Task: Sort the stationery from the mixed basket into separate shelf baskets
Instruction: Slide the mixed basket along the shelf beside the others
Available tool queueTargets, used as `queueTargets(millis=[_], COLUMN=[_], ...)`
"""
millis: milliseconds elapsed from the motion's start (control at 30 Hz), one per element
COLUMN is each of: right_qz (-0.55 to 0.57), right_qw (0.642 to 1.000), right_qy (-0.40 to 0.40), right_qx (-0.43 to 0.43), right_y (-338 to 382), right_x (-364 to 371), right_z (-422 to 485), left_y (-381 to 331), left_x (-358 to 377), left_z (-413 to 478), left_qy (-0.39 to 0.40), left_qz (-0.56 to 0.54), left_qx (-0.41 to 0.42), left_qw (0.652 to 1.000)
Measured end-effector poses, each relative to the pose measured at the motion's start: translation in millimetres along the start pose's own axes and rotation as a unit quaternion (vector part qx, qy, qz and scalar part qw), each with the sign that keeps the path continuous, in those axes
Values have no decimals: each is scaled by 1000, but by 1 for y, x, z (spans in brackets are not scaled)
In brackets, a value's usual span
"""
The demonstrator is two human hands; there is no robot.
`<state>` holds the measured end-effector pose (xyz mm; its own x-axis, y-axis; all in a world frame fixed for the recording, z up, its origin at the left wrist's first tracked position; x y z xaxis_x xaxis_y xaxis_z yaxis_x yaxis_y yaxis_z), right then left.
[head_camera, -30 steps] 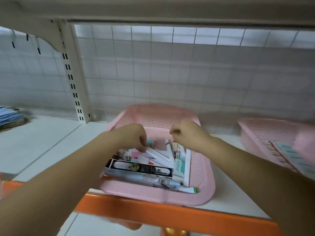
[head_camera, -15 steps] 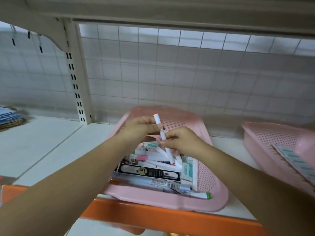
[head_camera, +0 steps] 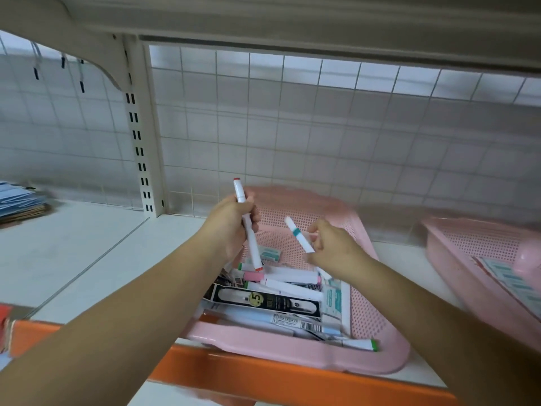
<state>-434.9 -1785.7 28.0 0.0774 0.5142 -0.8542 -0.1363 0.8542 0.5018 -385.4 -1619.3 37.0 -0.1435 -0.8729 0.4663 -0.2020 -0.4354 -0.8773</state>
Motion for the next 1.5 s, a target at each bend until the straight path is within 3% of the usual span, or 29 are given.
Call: queueTargets(millis=[100,200,367,533,633,700,767,1000,1100,1200,1300,1500], right_qz=[189,280,246,149,50,-2,-26,-26,146,302,429,402], right_qw=[979,957,964,975,989,981,971,983,985,949,900,913], right_qy=[-65,-70,-75,-86,34,171,227,143,18,-53,-51,-54], right_qx=[-35,-42,-66,-138,-134,-97,-69,-110,-92,-69,-54,-55], right_y=[5,9,14,13,11,7,3,9,12,10,7,7], right_x=[-4,-5,-5,-1,4,11,14,9,-1,-10,-12,-10], right_z=[-3,-7,-10,-9,-9,-10,-10,-8,-10,-11,-12,-12], left_y=[4,9,13,6,-4,-7,-8,-8,-6,-4,3,9], left_x=[2,8,18,15,6,2,2,5,4,7,13,16], left_z=[0,-2,-9,-5,-1,1,-1,-4,-6,-12,-17,-20], left_qy=[37,102,154,49,-23,-27,-10,-14,17,68,112,158], left_qz=[38,76,103,77,5,-26,-33,17,56,92,123,176], left_qx=[-12,-36,-31,45,72,75,73,47,39,15,-12,-41], left_qw=[999,991,982,995,997,997,997,999,998,993,986,971])
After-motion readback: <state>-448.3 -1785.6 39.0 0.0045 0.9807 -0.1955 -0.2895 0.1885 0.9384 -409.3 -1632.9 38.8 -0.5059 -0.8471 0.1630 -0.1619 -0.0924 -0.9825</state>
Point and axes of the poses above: each hand's wrist, its own z-axis towards the middle knuckle, its own x-axis out of the palm, y = z × x, the point moved 1 cm from there along z, towards the middle knuckle, and after that the axes turned 7 degrees about -x, right-handed, at the moved point
